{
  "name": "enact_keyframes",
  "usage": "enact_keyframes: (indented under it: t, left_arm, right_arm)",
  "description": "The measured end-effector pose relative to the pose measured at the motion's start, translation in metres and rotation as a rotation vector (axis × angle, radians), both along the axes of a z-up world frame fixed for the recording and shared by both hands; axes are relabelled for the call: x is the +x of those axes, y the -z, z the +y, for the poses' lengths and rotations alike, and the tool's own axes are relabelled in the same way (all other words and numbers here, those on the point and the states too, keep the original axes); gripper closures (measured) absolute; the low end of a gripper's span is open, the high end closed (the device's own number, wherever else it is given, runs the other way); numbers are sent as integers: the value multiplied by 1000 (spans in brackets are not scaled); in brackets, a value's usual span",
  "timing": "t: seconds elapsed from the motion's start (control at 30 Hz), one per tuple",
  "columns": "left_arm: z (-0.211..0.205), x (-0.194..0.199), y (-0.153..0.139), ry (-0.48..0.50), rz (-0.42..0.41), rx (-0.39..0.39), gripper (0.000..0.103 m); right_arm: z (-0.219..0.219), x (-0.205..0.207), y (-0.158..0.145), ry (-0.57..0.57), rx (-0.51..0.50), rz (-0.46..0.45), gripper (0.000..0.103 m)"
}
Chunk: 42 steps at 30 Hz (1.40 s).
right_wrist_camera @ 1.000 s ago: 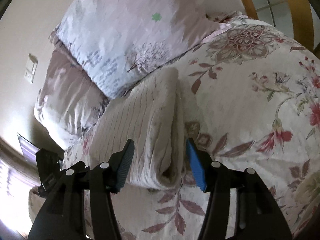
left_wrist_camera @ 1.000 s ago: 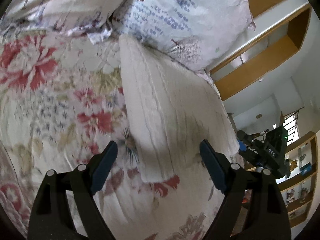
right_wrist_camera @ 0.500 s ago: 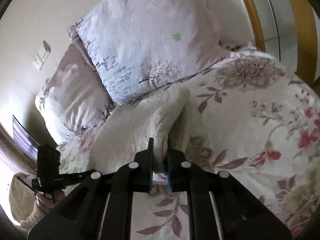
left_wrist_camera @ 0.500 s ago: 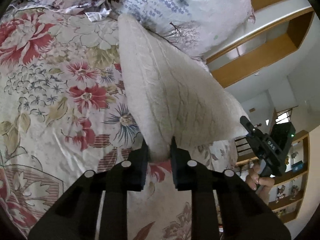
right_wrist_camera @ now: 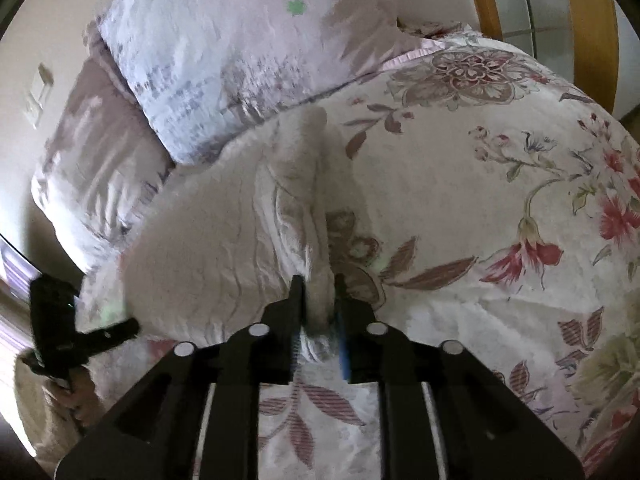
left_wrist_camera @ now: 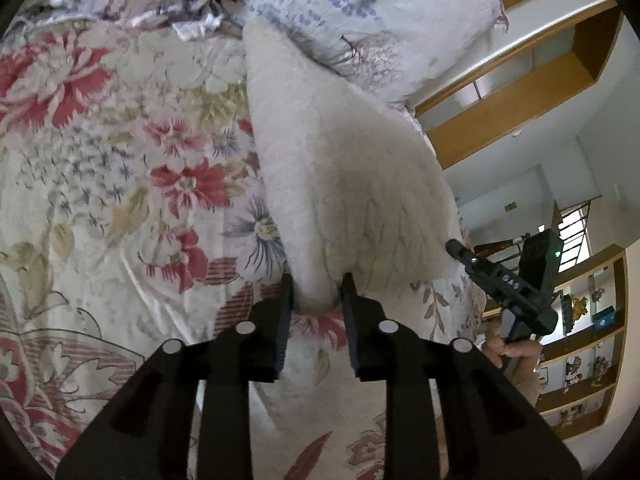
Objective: Fold small clothes
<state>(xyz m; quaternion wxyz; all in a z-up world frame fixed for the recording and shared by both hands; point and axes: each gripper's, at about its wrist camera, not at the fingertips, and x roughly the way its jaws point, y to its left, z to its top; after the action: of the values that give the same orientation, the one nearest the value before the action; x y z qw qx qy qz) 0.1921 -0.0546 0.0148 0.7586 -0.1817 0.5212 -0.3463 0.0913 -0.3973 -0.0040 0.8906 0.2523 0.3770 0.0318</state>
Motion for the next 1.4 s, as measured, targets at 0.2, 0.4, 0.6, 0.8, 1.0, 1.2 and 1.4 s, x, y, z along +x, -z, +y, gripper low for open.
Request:
enact_keyframes:
  t: [0.2,0.4,0.6,0.8,1.0,1.2,1.4]
  left_arm:
    - [-4,22,-21,-73,-68,63,22]
    - [-27,46,-23,-138,-105,190,15]
    - [-46,47,-30,-152,-207,298,11]
    - [-54,45,-25,-145,-232,324,10]
    - [-54,45,-26,-148,-245,334,9]
    - [-54,42,-25,-158,-254,342,6]
    - [-56,42,-23,-156,-248,339,5]
  right_arm:
    - [-15,15,-22,27,130,-78,58]
    - [-9,58,-13,20,150,-18,69]
    - [4,63,-22,65,-74,-62,93]
    - [-6,67,1,98,-56,19,91]
    - [6,49,-41,115,-141,-107,72]
    - [32,62,-37,-14,-178,-61,60]
    - [31,73,-17,-35,-166,16,58]
